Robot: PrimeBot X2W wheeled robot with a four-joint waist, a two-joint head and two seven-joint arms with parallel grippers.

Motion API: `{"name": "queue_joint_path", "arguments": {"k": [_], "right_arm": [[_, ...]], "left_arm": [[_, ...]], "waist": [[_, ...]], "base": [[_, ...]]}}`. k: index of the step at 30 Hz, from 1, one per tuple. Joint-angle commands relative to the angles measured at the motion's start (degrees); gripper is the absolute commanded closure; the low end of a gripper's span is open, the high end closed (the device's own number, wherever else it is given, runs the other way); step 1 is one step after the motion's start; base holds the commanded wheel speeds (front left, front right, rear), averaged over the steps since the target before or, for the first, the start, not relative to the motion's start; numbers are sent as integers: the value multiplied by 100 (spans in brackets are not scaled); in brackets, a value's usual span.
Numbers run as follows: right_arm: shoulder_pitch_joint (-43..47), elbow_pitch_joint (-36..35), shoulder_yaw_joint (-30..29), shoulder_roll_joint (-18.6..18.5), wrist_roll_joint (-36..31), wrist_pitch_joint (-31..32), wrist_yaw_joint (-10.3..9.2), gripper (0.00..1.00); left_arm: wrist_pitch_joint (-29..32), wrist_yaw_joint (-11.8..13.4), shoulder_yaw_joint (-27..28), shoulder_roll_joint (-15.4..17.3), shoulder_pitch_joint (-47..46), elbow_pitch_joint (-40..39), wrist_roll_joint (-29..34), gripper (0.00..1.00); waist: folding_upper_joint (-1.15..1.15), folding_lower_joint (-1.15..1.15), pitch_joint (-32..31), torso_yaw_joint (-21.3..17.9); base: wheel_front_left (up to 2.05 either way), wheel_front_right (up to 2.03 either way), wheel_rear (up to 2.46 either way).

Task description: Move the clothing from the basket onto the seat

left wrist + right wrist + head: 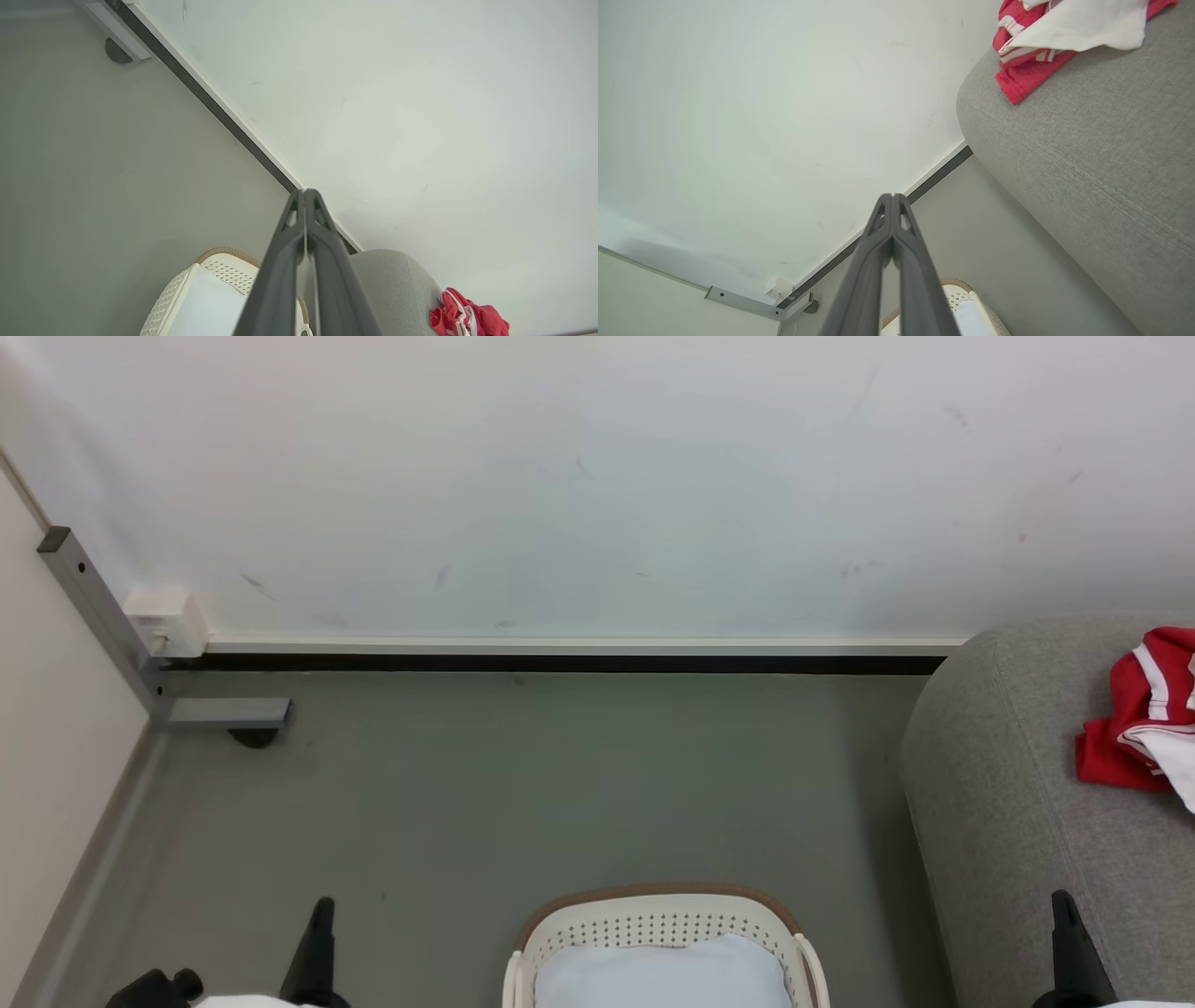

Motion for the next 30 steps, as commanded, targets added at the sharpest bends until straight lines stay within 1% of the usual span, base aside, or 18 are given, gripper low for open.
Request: {"name": "queue_joint_path", "arguments": {"k": [1,15,30], "right_arm": [[-167,-93,-31,-63,185,34,-5,100],[-255,-140,-65,-76,1115,269,-7,100],[-336,-178,-98,-86,1976,491,-8,100]], "left_arm": [[39,-31,53,20,-134,-72,-158,100],[273,-99,214,-32,-207,-123,-1044,100],[498,-162,363,-80,-274,-167,-1842,100]], "waist": [[0,0,1,2],[0,0,21,27],[0,0,42,54]], "base": [[0,0,0],[0,0,0],[0,0,0]]}}
